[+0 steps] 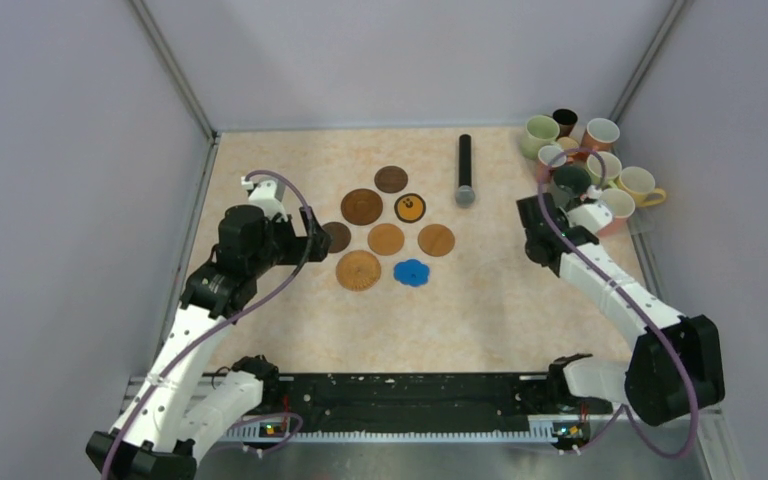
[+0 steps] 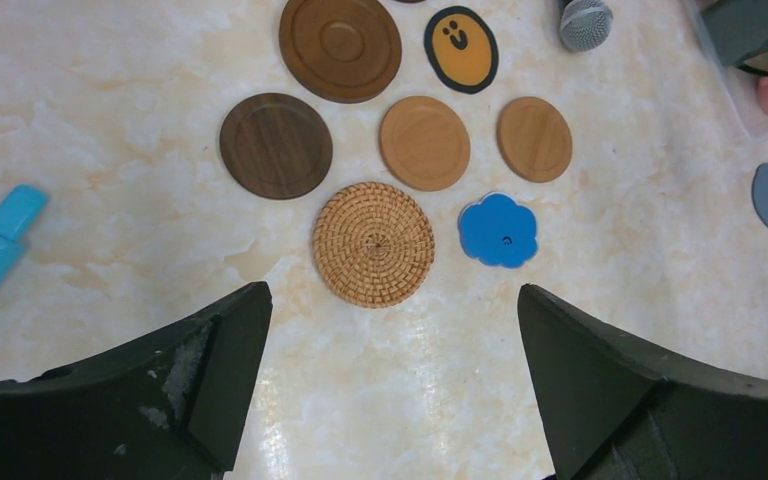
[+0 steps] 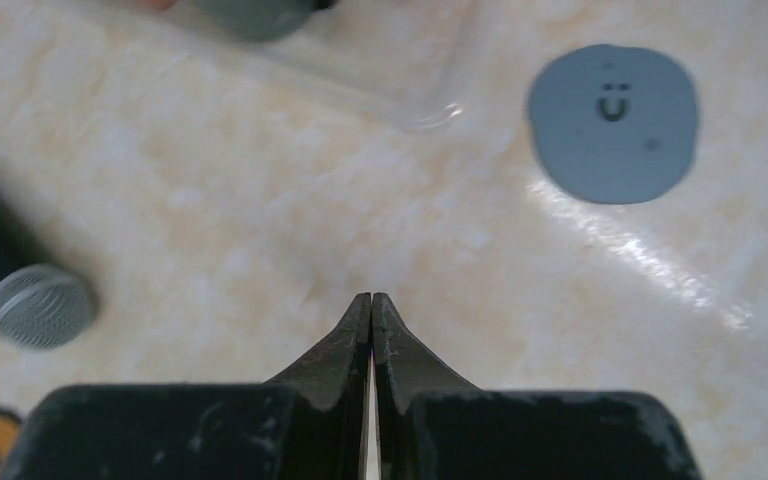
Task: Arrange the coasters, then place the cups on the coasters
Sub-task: Move the coaster to the center of the board.
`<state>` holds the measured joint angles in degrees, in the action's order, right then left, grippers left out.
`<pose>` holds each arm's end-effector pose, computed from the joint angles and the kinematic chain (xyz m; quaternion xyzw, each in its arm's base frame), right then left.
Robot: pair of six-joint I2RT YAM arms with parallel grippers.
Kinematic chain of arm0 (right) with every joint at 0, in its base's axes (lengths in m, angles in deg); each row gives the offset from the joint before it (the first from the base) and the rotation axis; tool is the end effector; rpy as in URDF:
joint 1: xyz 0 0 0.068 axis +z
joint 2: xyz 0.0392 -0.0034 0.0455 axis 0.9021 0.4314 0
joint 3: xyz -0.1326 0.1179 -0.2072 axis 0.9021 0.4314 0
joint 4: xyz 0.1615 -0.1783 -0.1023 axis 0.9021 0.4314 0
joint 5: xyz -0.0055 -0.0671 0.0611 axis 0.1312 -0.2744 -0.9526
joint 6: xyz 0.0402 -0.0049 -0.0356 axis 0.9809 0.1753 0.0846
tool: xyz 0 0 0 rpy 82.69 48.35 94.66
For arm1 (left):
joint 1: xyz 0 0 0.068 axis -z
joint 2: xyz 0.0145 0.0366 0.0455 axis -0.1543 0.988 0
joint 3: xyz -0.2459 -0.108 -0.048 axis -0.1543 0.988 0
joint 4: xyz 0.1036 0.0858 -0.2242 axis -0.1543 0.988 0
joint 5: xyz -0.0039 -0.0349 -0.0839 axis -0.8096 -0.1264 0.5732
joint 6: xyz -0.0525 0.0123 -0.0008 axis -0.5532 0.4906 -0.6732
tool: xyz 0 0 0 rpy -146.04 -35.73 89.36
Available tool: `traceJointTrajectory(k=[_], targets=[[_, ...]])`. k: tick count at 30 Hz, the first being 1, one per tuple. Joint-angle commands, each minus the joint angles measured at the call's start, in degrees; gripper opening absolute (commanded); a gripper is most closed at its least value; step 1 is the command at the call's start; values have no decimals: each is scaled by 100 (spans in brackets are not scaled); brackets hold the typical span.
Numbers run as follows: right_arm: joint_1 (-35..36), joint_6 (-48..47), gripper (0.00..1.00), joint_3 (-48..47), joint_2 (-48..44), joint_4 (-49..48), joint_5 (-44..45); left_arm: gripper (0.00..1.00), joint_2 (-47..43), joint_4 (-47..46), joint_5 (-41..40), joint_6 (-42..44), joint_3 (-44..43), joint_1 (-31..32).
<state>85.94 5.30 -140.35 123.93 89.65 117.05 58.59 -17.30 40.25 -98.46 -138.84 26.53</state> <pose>0.2378 0.0675 0.2495 0.4219 0.7889 -0.0720 0.4408 0.1719 -0.0583 0.3356 -0.0034 0.8539 -0.2122 0.4752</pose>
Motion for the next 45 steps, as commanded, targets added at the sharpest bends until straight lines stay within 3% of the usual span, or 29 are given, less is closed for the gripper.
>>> traceJointTrajectory(k=[1, 5, 11, 18, 22, 31, 45], targets=[[-866, 131, 0, 628, -594, -241, 66, 99, -143, -155, -176, 203, 97, 27], [-1800, -85, 0, 1145, -882, -876, -265, 99, -153, -156, -179, 218, 47, 28], [-3149, -516, 0, 1370, -563, -1425, -603, 99, -233, -145, -205, 220, 91, 28], [-4395, -989, 0, 1980, -215, -2942, -1967, 99, -285, -111, -334, 229, 72, 27], [-4604, -1429, 0, 2020, 34, -3576, -2334, 99, -277, -107, -366, 229, 73, 28], [-4839, -1867, 0, 1984, 526, -4043, -2533, 99, -223, -130, -385, 229, 75, 28], [-5062, -1949, 0, 1801, 1130, -4047, -2898, 99, -232, -132, -462, 229, 78, 27]])
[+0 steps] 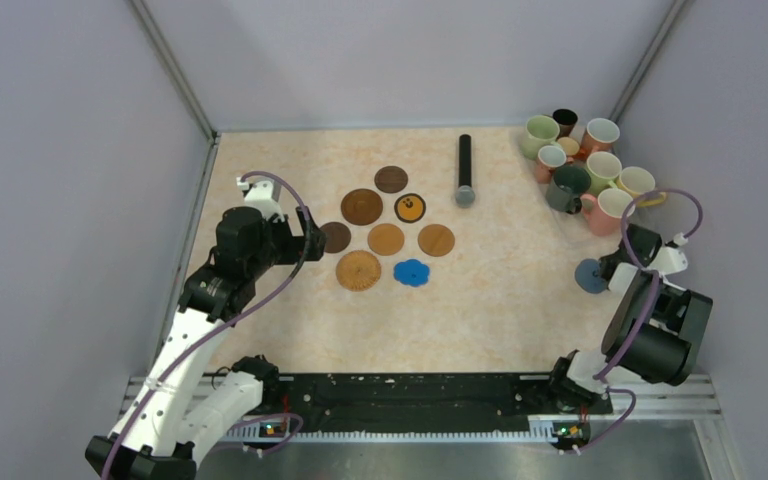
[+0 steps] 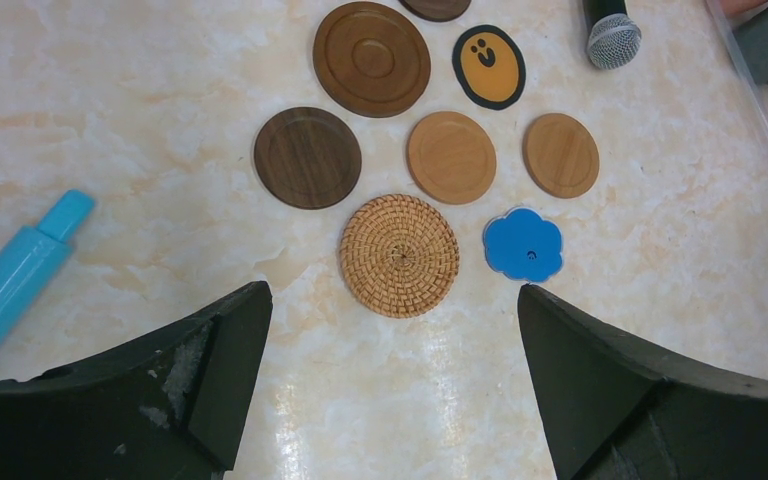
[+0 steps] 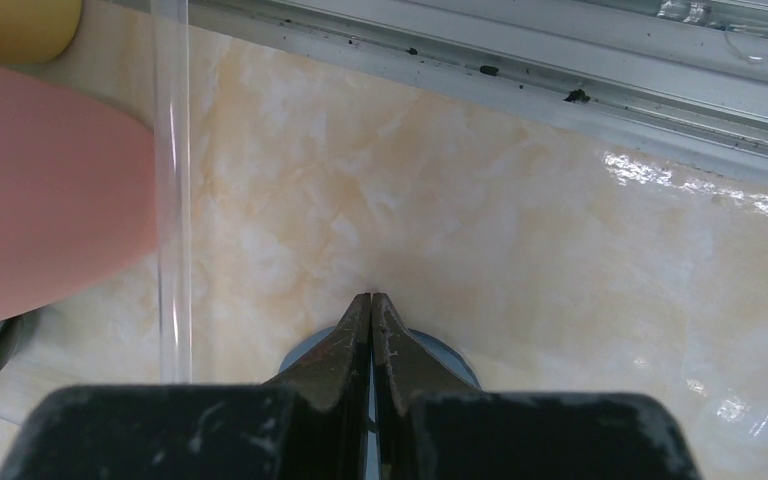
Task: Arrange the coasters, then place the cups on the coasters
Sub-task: Move the coaster to the center of the board.
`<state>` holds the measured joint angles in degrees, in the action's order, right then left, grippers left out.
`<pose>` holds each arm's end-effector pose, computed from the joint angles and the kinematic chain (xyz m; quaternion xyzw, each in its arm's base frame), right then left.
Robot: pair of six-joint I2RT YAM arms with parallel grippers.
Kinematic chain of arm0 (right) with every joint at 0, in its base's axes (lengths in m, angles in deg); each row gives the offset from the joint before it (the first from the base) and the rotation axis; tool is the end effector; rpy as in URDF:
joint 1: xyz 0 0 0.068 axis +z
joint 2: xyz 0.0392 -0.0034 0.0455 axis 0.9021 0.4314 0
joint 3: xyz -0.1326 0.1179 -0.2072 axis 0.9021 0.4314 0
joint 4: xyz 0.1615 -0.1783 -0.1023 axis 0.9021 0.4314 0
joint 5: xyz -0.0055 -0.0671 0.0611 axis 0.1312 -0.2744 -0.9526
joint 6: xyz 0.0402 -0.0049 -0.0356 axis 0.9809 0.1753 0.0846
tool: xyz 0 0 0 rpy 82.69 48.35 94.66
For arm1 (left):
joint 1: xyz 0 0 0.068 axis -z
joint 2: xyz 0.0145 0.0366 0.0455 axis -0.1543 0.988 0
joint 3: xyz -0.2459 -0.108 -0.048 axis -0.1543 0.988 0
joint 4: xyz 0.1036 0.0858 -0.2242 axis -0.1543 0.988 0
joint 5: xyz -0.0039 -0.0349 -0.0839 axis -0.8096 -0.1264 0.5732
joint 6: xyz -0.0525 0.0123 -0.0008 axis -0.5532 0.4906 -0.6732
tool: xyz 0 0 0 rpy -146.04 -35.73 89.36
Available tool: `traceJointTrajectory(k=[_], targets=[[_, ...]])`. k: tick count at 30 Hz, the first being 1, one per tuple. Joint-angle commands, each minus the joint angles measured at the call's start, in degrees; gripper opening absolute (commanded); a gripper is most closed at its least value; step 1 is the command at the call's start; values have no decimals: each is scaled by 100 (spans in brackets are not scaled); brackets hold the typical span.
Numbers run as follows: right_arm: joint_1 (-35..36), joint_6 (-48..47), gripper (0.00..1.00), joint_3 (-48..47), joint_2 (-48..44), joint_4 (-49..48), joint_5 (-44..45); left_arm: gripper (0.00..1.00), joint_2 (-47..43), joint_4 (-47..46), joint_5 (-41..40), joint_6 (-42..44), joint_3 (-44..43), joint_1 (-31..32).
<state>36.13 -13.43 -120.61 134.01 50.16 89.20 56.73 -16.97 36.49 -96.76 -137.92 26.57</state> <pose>0.2249 -0.1319 0.1445 0.5888 0.7066 -0.0683 0.3865 0.1660 -0.0541 0.3347 -0.0074 0.8517 -0.1803 0.4920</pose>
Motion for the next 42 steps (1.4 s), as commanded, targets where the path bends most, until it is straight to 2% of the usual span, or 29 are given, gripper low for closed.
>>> traceJointTrajectory(k=[1, 15, 31, 38, 42], targets=[[-78, -77, 0, -178, 138, -74, -78, 99, -40, -166, -83, 66, -15, 24], [-88, -224, 0, -255, 15, 834, -232, 99, -94, -167, -120, 76, -9, 24], [-95, -565, 0, 182, -150, 996, -1507, 99, -127, -170, -118, 67, 0, 24], [-51, -447, 0, 651, -316, 868, -2622, 99, -97, -195, -80, 41, 8, 24], [149, -265, 0, 962, -483, 740, -2921, 99, -119, -200, -82, 41, 17, 23]])
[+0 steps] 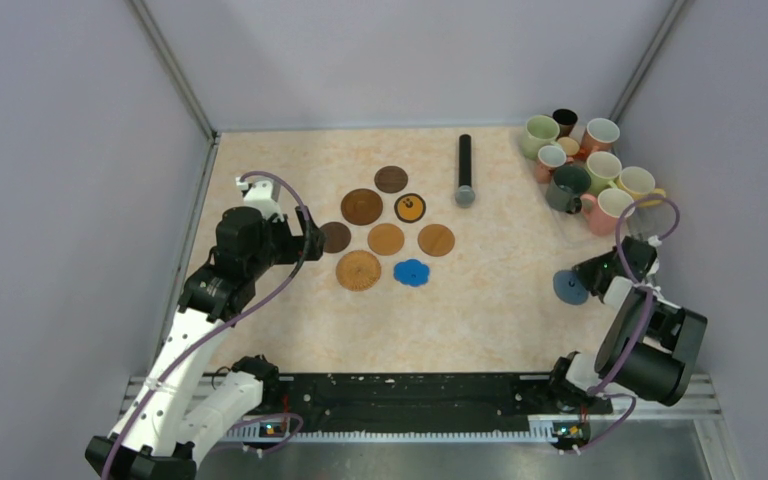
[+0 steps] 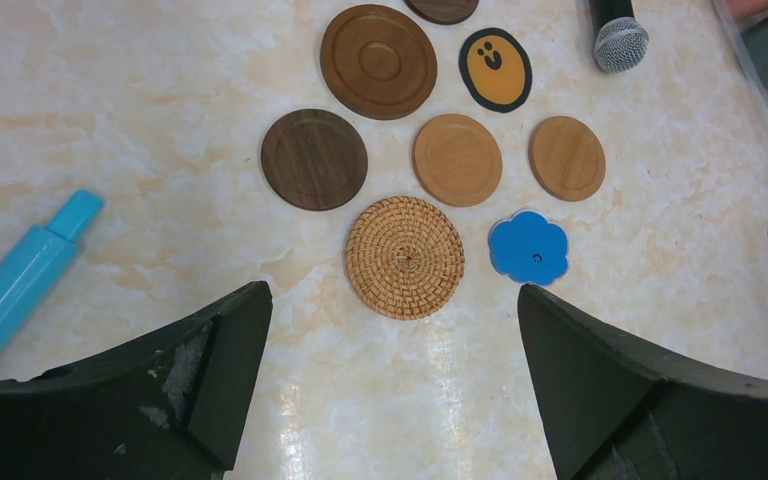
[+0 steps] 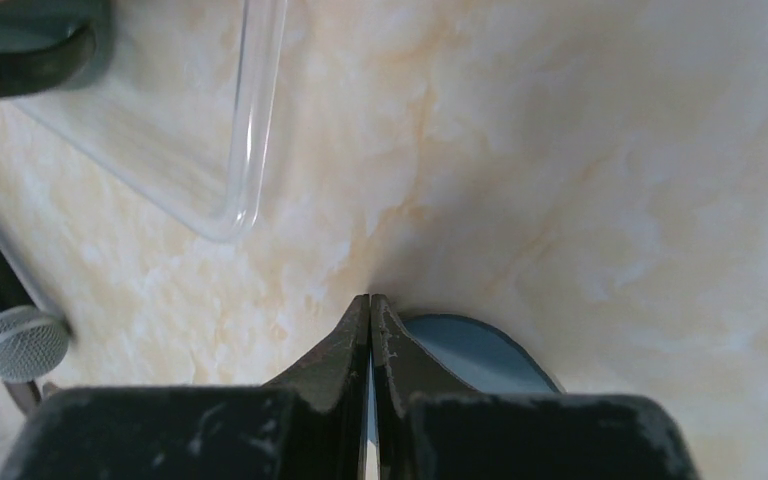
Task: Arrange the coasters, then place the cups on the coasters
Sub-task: Move the coaster to the center of the board.
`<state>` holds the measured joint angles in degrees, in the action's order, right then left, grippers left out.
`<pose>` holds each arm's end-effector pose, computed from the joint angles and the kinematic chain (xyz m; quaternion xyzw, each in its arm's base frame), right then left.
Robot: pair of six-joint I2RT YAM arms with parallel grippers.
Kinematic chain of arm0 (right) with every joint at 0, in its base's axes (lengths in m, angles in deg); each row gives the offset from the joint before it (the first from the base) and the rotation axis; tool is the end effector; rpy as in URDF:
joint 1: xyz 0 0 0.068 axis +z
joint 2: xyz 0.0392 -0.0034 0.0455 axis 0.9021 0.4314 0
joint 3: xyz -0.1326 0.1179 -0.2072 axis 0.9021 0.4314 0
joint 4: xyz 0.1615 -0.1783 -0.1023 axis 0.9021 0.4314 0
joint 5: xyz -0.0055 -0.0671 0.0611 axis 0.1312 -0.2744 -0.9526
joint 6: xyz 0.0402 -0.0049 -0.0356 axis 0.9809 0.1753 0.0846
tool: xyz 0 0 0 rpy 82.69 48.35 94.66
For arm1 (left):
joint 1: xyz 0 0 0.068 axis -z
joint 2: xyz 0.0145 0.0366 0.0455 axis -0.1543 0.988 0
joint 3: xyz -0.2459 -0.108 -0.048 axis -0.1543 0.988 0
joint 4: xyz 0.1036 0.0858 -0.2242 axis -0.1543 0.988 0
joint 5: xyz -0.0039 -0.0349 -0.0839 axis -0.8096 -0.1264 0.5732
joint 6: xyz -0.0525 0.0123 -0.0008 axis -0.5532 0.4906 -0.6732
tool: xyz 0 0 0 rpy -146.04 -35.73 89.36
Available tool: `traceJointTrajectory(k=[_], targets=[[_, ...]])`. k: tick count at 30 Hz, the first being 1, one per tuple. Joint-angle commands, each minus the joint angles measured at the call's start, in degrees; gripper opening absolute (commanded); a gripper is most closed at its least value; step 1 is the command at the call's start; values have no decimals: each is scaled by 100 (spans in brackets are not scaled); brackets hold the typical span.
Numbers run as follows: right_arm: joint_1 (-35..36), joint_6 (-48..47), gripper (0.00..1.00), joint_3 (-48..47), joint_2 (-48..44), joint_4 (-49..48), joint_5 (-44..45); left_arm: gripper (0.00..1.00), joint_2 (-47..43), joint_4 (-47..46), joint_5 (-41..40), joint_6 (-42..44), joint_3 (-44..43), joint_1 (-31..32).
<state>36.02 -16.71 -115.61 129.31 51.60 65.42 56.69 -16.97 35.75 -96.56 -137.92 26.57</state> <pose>0.2106 -0.1081 0.1367 0.5127 0.7761 0.1099 0.3503 0.1660 -0.0536 0.3348 -0.0093 0.8515 -0.1743 0.4944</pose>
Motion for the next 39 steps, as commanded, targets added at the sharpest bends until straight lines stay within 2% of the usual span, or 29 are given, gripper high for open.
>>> traceJointTrajectory(k=[1, 5, 9, 15, 22, 31, 39], targets=[[241, 125, 0, 520, -86, 565, -565, 99, -122, -201, -4, 22, 17, 24], [674, 374, 0, 685, -385, 517, -549, 99, -134, -199, -9, 22, 17, 24], [804, 426, 0, 650, -660, 633, -474, 99, -178, -190, -18, 38, 24, 23], [791, 319, 0, -2, -1032, 1824, 954, 99, -212, -169, -43, 46, 36, 21], [515, -237, 0, -390, -1416, 2035, 1733, 99, -219, -161, -45, 46, 40, 19], [-111, -494, 0, -478, -1086, 1969, 2157, 99, -230, -153, -43, 54, 27, 23], [-145, -535, 0, -399, -697, 1831, 2176, 99, -204, -164, -40, 49, 27, 23]])
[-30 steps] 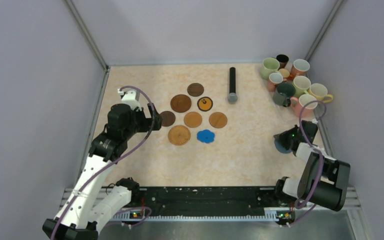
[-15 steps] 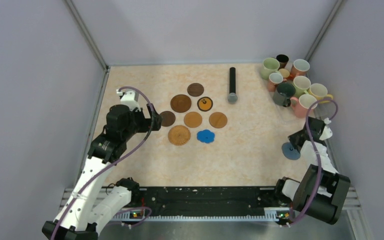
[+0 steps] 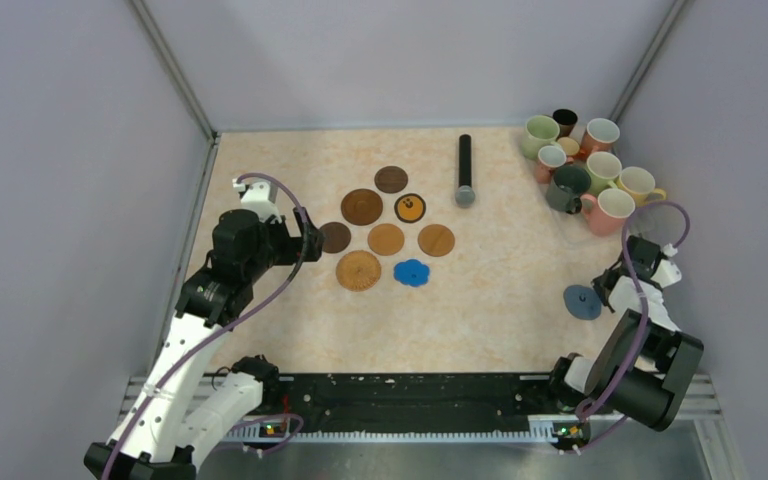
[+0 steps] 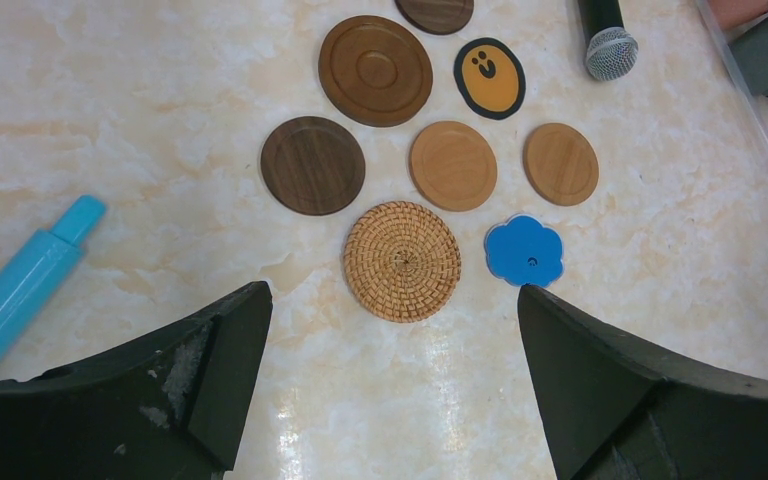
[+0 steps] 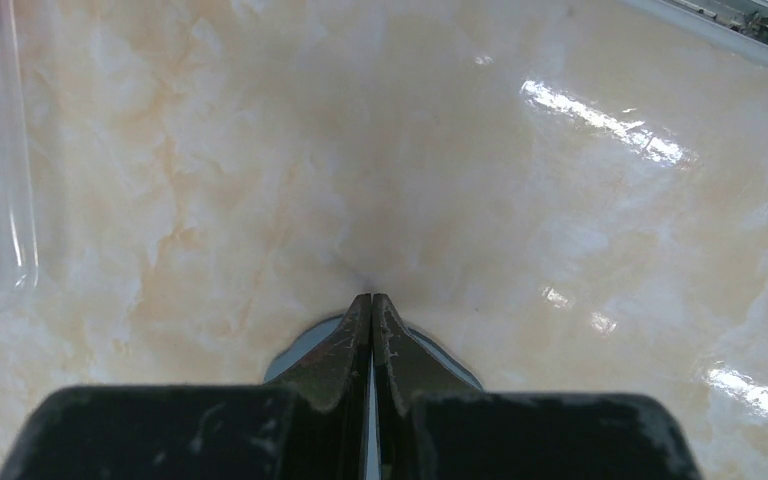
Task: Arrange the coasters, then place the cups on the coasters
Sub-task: Move the coaster to the center of the board.
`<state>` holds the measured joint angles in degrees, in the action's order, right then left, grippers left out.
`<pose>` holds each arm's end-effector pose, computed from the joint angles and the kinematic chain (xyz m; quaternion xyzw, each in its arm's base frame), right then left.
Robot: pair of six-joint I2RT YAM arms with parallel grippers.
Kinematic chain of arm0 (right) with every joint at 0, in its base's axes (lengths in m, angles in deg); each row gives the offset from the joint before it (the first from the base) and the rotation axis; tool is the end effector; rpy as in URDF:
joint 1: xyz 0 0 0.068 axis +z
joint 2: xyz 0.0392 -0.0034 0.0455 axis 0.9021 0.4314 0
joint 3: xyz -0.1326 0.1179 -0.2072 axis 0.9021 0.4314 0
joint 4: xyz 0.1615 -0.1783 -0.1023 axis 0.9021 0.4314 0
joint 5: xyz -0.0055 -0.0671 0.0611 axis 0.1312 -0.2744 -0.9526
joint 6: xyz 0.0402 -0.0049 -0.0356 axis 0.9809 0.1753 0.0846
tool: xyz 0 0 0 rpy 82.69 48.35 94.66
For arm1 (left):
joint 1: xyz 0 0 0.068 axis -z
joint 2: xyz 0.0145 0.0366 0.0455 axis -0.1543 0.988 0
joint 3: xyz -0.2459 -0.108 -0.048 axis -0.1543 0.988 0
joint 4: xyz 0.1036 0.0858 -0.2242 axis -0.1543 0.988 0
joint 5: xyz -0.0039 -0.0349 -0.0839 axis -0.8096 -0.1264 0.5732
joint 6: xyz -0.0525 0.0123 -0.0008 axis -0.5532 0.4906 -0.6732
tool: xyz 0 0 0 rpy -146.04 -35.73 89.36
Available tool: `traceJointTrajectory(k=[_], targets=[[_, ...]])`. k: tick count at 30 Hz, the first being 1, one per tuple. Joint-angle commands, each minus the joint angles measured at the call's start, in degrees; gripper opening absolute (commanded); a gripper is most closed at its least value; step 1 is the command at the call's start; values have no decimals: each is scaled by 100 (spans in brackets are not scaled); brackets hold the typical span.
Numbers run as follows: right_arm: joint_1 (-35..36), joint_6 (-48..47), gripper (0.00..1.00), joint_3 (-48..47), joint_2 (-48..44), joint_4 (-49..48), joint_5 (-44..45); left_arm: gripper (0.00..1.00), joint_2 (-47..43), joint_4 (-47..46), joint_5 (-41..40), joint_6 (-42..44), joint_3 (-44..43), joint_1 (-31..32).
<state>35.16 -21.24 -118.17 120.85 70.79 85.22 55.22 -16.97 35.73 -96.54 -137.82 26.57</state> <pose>0.1821 -0.1102 0.1572 0.5459 0.7793 -0.0742 0.2987 0.1606 -0.0519 0.3381 -0.0090 0.8452 -0.1773 0.5041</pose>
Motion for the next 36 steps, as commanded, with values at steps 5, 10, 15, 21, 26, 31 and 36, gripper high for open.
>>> traceJointTrajectory(k=[5, 10, 15, 21, 26, 31, 36], targets=[[-68, -57, 0, -150, 344, -156, 145, 99, -42, -164, -33, 50, 24, 18], [-62, -131, 0, -115, 321, -124, -296, 99, -19, -173, -48, 46, 25, 19], [-63, -74, 0, 98, 5, 35, -908, 99, 14, -192, -117, 37, 9, 17], [12, 276, 0, 395, -401, 251, -1778, 99, 68, -215, -127, 20, 7, 20], [943, 839, 0, 707, -742, 133, -2090, 99, 57, -221, 49, 18, 2, 20], [1355, 1020, 0, 608, -968, 102, -1995, 99, 3, -207, -16, 28, 7, 15], [1349, 887, 0, -106, -1110, 1075, -874, 99, -62, -190, -40, 37, 32, 11]])
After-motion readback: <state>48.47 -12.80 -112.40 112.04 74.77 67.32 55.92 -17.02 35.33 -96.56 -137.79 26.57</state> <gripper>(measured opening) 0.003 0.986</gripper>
